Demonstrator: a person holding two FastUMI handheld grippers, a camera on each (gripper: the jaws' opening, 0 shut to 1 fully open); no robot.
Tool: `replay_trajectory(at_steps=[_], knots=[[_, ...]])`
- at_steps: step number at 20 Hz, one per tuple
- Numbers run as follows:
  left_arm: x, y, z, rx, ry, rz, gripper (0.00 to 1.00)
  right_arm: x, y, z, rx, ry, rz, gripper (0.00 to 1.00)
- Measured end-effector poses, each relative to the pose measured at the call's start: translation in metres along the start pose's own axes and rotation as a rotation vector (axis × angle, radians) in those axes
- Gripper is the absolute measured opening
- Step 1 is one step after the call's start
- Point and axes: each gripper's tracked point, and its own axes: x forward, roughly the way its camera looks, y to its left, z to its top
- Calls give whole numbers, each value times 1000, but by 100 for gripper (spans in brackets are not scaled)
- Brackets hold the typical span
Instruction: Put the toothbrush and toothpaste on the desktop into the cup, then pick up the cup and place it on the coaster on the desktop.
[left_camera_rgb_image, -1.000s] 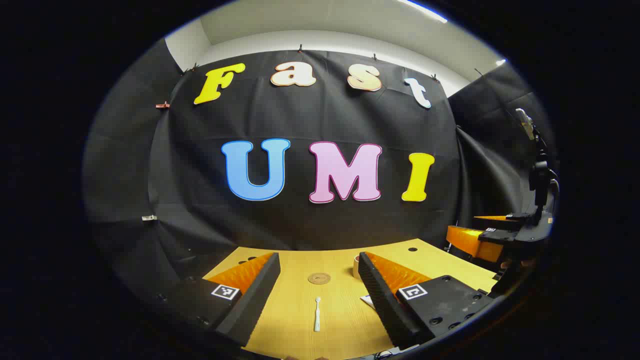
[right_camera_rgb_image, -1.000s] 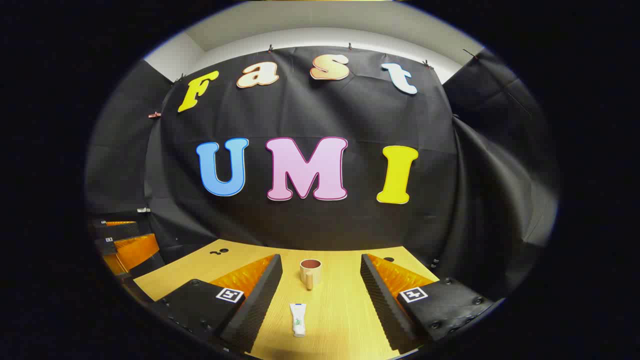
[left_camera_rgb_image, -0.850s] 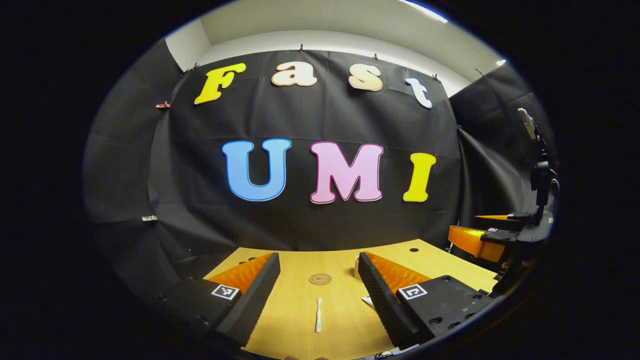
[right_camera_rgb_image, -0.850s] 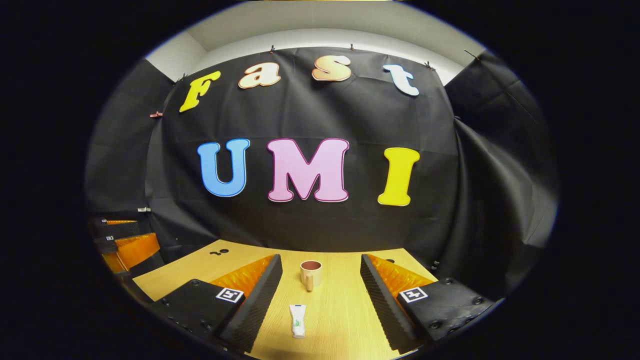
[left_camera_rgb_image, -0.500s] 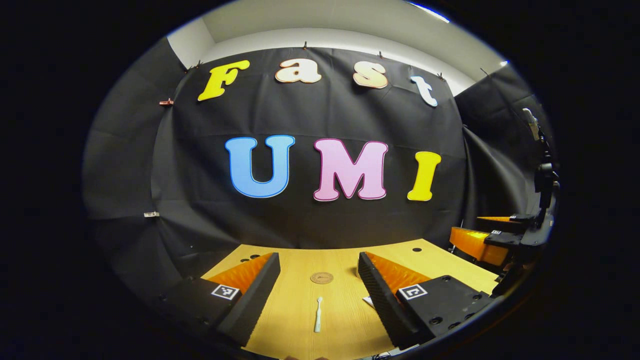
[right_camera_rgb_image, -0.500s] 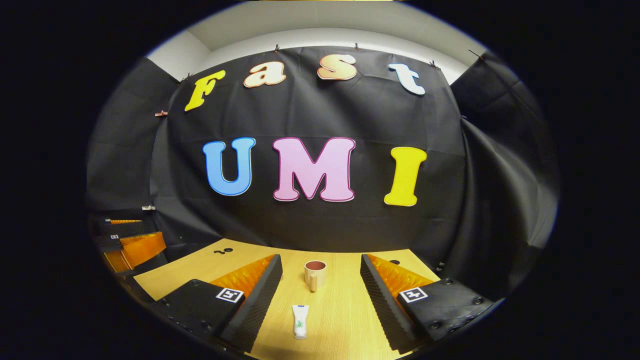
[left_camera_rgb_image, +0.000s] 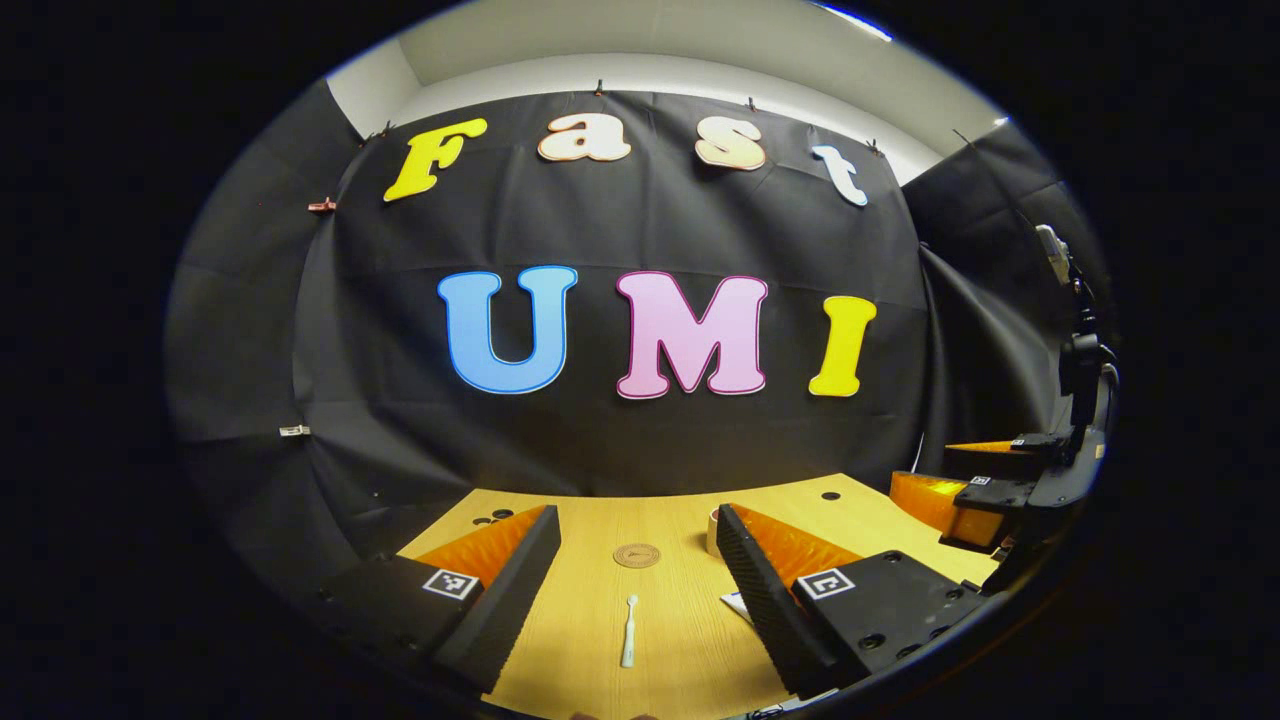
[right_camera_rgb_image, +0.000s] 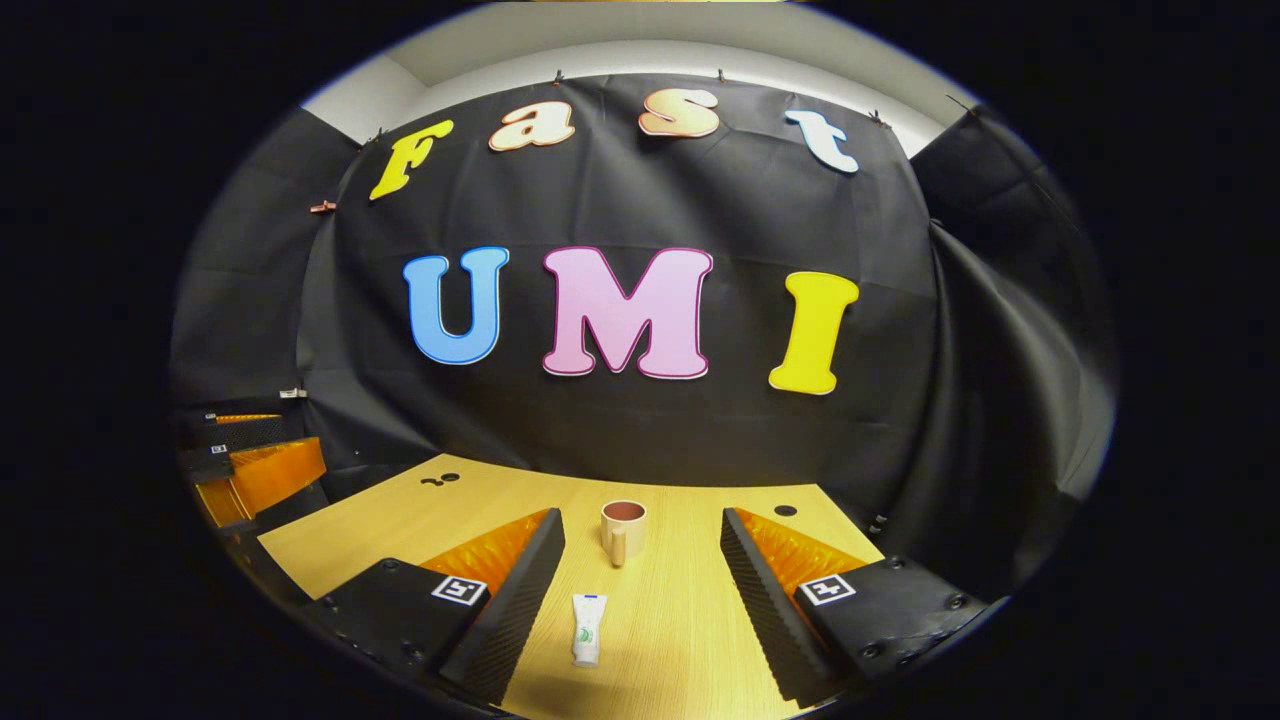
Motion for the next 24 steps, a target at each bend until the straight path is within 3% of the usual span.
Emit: replay_trajectory(at_steps=[12, 24], knots=[[7, 22, -33, 6, 76, 70, 100, 50, 18, -53, -19, 158, 54, 97], [8, 61, -74, -34, 205, 234, 100, 104, 47, -167, -4, 511, 145, 97]])
